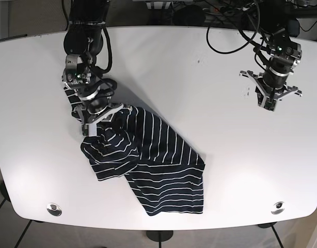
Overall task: Fold the T-shirt properly
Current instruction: 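Lower the left gripper and grasp the shirt's other edge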
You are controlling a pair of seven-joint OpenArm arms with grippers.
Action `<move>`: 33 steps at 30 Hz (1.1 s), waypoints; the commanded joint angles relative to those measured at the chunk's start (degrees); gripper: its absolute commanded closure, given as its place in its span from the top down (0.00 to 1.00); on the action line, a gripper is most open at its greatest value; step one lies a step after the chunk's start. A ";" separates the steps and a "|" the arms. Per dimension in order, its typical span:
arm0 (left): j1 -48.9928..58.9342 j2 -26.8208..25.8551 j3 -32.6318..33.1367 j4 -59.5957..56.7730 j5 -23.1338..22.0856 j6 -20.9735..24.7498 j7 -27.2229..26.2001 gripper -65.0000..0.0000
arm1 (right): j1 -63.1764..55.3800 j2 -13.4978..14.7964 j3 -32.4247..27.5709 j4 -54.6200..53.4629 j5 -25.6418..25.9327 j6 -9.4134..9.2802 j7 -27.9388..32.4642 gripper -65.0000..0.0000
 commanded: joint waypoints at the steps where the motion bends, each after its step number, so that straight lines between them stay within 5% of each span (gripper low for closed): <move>1: -3.45 -0.63 2.61 -1.19 -0.64 0.40 -2.05 0.22 | 0.41 0.11 -0.12 2.36 0.86 0.35 2.09 0.03; 4: -8.46 -0.28 6.13 -4.18 -0.64 0.45 -2.05 0.69 | 0.23 0.11 -0.21 4.47 0.86 0.44 1.92 0.03; 6: -12.59 -0.28 8.85 -8.22 -0.64 0.53 -2.05 0.84 | 0.32 0.11 -0.21 5.17 0.86 0.44 1.92 0.03; 12: -28.94 2.00 11.93 -29.49 -0.55 0.71 -2.32 0.82 | -0.03 0.20 -0.21 6.05 0.86 0.61 1.83 0.03; 18: -43.09 2.18 12.02 -54.29 -0.82 10.64 -3.46 0.82 | 0.23 0.11 -0.21 6.05 0.86 0.61 1.83 0.03; 25: -51.88 3.23 11.93 -82.77 -0.82 13.37 -14.54 0.82 | 0.06 0.02 -0.21 6.05 0.86 0.61 1.92 0.03; 30: -52.41 5.61 11.84 -90.07 -0.82 13.46 -21.22 0.81 | 0.06 0.55 -0.12 6.05 5.52 0.44 1.92 0.03; 32: -52.32 5.70 11.93 -89.89 -0.82 13.46 -21.57 0.75 | 0.06 0.55 -0.12 6.05 5.52 0.44 1.83 0.03; 33: -52.32 5.70 11.84 -89.89 -0.82 13.46 -21.74 0.63 | 0.06 0.55 -0.12 5.96 5.52 0.44 1.83 0.03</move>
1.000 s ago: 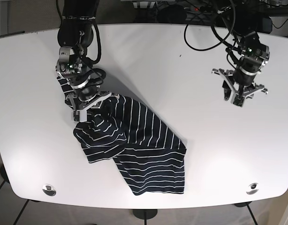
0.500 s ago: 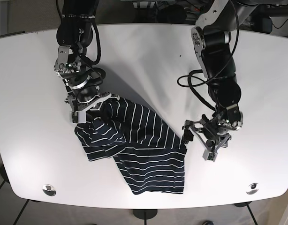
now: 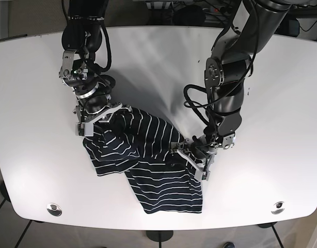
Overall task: Fold the T-shirt properly
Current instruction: 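Lower the left gripper and grasp the shirt's other edge, then stretch the shirt between both grippers and lay it flat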
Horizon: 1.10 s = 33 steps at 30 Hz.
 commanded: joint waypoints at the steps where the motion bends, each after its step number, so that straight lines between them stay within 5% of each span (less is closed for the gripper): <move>1: -0.61 -0.27 -0.05 -0.12 0.86 0.26 2.01 0.48 | 0.93 0.11 0.17 1.26 1.08 0.44 1.65 0.03; 3: -0.44 -0.45 -0.84 -0.04 0.86 0.26 -0.36 0.16 | 1.02 0.11 0.17 1.26 1.08 0.35 1.65 0.03; 5: -0.44 -2.56 -2.34 -0.04 0.95 0.08 -0.54 0.02 | 1.19 0.20 0.25 1.18 0.99 0.35 1.65 0.03; 9: -0.35 -4.76 -6.47 3.92 0.86 -0.27 -0.19 0.02 | 1.72 0.20 0.25 1.00 0.99 0.35 1.65 0.03; 13: 2.47 -6.60 -10.34 15.26 0.86 -4.49 7.90 0.01 | 1.99 0.20 0.08 0.91 0.99 0.35 1.65 0.03; 17: 8.53 -6.78 -12.89 33.02 0.86 -6.60 15.99 0.01 | 2.16 0.03 -0.10 0.91 0.99 0.26 1.65 0.03; 21: 19.35 -6.78 -13.24 52.80 0.86 -6.60 21.26 0.01 | 3.83 -0.06 -0.10 0.74 0.99 -3.34 1.65 0.03; 26: 27.61 -6.87 -13.33 75.92 0.86 -6.60 28.82 0.02 | 9.90 -0.06 -0.18 -3.48 1.08 -3.34 1.65 0.03; 33: 16.18 -11.53 -9.19 85.85 0.95 -6.60 43.06 0.02 | 27.83 0.20 -2.56 -13.33 0.99 -3.34 -0.72 0.03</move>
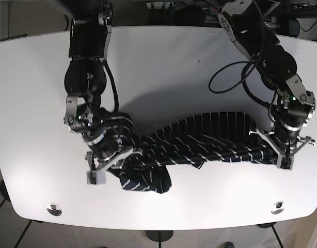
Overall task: Fold the T-shirt properly
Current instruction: 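Stretch the shirt between both grippers and lay it flat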
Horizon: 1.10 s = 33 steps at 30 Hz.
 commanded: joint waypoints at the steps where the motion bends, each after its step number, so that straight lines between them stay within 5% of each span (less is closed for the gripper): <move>1: -7.99 -2.79 -0.10 1.29 2.37 1.38 2.14 0.02 | 7.37 0.86 0.94 -2.15 -0.67 -1.31 2.82 0.03; 5: -23.38 -6.92 1.75 0.32 2.46 1.38 8.29 0.02 | 20.03 0.77 2.52 -7.60 -0.23 -3.24 2.73 0.03; 10: -27.51 -9.38 3.06 1.20 2.20 1.20 9.52 0.02 | 23.28 0.86 5.77 -7.86 -0.14 -2.98 -0.08 0.03; 16: -10.28 -8.77 2.63 6.13 2.20 -4.82 8.64 0.01 | 4.03 0.59 8.85 -0.83 -0.14 -2.98 0.18 0.03; 23: 22.95 0.47 -7.13 7.36 2.11 -4.82 -2.96 0.01 | -20.67 0.24 8.76 9.19 0.30 -2.98 0.27 0.04; 25: 27.96 3.19 -9.95 7.27 2.37 -4.82 -6.13 0.01 | -25.42 0.59 8.59 11.04 4.26 -2.98 0.18 0.06; 26: 29.72 4.25 -11.09 7.27 2.37 -4.82 -6.66 0.01 | -27.27 0.86 8.59 11.92 6.54 -2.98 0.01 0.11; 28: 33.42 5.56 -12.50 7.18 2.29 -4.82 -8.24 0.01 | -31.84 2.00 8.50 14.38 9.62 -2.98 -0.08 0.38; 31: 37.63 7.23 -13.55 7.09 2.29 -4.82 -12.37 0.01 | -36.59 2.35 8.41 18.34 9.88 -2.98 -0.08 0.85; 33: 38.34 7.50 -13.64 7.09 2.29 -4.82 -12.90 0.01 | -36.67 2.79 7.36 18.78 9.09 -2.98 -0.26 0.91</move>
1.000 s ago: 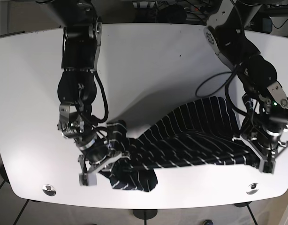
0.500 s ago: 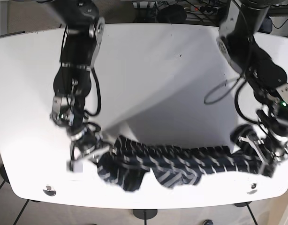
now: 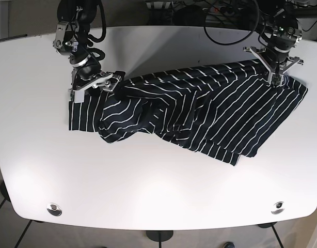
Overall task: Fold the T-shirt properly
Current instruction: 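Stretch the shirt between both grippers and lay it flat, then regrasp the shirt edge with both grippers and pull it taut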
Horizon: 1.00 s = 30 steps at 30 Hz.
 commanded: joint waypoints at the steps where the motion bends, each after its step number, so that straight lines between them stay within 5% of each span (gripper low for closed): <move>1: -0.26 -0.83 -0.72 1.08 0.95 1.04 -1.12 0.01 | 1.21 2.63 -2.69 1.51 -1.91 -0.36 2.43 0.91; 8: -0.26 -0.83 -0.63 0.99 0.95 1.04 -1.12 0.01 | 6.83 11.33 -22.03 3.18 -16.07 -0.36 0.94 0.91; 12: -0.44 -0.83 -0.37 0.91 0.95 1.04 -1.12 0.01 | 7.62 14.76 -29.32 5.82 -11.32 -0.27 -0.82 0.91; 30: -0.35 -0.83 -0.55 0.91 0.95 1.04 -1.29 0.01 | 21.07 7.20 -29.76 -14.14 -8.24 -0.36 -2.05 0.91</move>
